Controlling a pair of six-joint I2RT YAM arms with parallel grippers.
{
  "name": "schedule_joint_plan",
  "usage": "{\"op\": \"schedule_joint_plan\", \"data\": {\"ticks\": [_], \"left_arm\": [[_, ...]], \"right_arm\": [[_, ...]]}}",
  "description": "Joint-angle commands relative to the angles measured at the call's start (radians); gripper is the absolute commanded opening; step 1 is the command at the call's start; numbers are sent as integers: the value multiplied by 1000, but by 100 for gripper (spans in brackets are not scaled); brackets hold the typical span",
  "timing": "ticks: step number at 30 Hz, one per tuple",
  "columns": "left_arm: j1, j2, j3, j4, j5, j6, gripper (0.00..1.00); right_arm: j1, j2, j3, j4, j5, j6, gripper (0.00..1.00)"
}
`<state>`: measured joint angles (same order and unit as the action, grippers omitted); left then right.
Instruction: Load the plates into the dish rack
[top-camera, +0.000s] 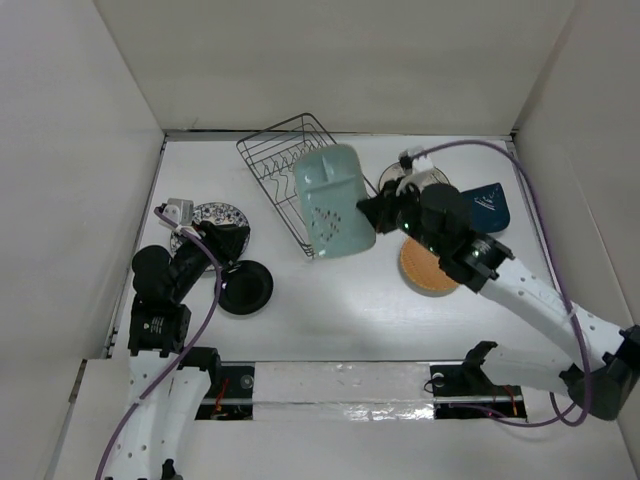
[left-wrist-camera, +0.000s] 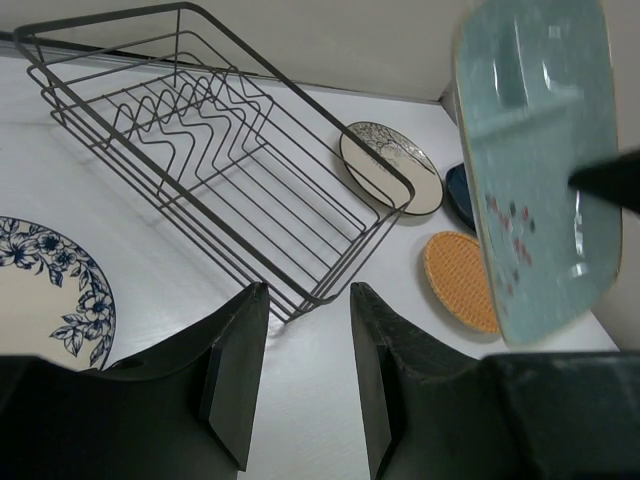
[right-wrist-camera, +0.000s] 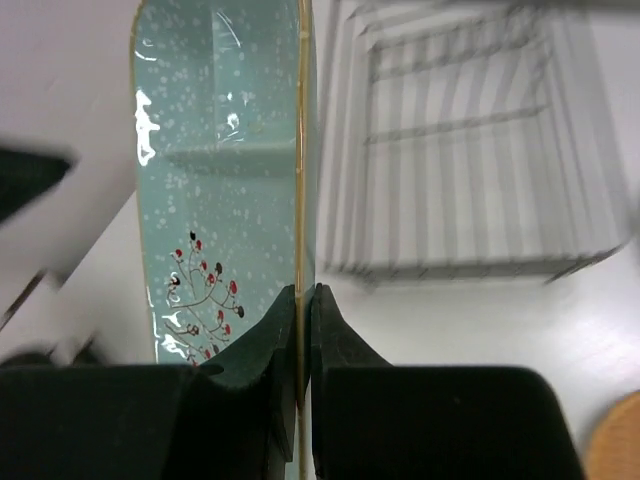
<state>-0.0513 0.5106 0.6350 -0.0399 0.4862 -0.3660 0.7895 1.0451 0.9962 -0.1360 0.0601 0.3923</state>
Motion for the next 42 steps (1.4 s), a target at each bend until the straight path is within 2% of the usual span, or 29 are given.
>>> {"op": "schedule_joint_plan", "data": {"ticks": [1,2,5,6,9,10,15,17,24,42], "left_arm": [[-15,-21,51,-3,-50,33,35],[-25,-24,52,-6,-63,33,36],[-44,-21,54,-6,-63,35,36],[-44,-23,55,-6,-63,35,36],[-62,-23,57,-11,-69,38,36],[-62,-23,57,-11,-69,38,37],[-62,-15,55,-11,-70,38,37],[-62,-14,57,-11,-70,38,37],[-62,-9,57,-12,-70,39,37],[-62,-3,51,-9,-61,36,37]], "right_arm": [[-67,158,210,29,263,-169,0],[-81,205,329,21,306,-197,0],[-121,401,514,-33,403,-294,0],[-134,449,629,-57,461,-320,0],[-147,640,807,-109,527,-418,0],[-147,683,913,-138,561,-455,0],[-147,967,1221,-221,668,-572,0],[-138,1027,1332,-237,705,-624,0],[-128,1185,1475,-203,745,-731,0],[-99,1380,1561,-111,764,-833,0]]}}
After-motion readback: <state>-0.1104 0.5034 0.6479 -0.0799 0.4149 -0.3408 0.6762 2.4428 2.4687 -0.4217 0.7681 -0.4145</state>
